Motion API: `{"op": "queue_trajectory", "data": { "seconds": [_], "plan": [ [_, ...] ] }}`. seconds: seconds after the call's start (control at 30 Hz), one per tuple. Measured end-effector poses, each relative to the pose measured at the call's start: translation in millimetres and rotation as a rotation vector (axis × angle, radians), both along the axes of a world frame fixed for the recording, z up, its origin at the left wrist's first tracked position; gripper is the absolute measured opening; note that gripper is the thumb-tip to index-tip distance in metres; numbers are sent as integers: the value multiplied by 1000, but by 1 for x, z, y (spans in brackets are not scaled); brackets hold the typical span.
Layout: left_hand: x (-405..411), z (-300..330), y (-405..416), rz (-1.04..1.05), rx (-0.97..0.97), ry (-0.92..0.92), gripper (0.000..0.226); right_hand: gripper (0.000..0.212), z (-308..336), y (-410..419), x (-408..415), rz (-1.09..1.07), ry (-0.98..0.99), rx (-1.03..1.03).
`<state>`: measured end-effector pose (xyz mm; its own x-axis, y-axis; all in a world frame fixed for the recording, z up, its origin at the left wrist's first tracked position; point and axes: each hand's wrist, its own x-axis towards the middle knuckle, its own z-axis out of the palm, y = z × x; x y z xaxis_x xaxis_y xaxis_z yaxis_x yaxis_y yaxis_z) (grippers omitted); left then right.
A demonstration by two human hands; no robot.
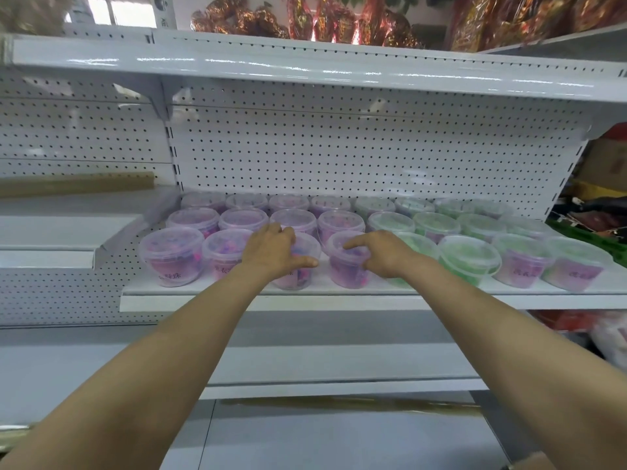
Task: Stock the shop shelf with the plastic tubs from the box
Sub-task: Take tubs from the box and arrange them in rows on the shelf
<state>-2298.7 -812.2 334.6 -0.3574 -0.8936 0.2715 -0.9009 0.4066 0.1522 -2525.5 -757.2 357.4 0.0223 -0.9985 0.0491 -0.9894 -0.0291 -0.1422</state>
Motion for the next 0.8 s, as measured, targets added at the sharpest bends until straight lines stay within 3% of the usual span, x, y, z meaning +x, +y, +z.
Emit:
{"op": "queue_trajectory", "data": {
  "seconds": [0.13, 0.23, 0.4, 0.57, 0.7, 0.8],
  "plan": [
    [15, 1, 0, -95, 201, 115, 75, 67, -2, -2, 9, -73, -46, -13],
    [23, 6, 0, -124, 292, 32, 72, 61, -9, -4, 19, -84, -5, -65],
    [23, 6, -2, -116, 229, -42, 65, 40, -3, 0, 11, 1, -39, -33],
    [13, 5, 3, -39, 71, -38, 65, 45, 4, 2, 0, 9, -57, 2],
    [5, 3, 5, 4, 3, -78, 66, 65, -4, 0, 7, -53, -73, -35],
    [4, 3, 5, 18, -13, -86, 66, 54, -7, -1, 12, -47, -31, -92]
  ]
}}
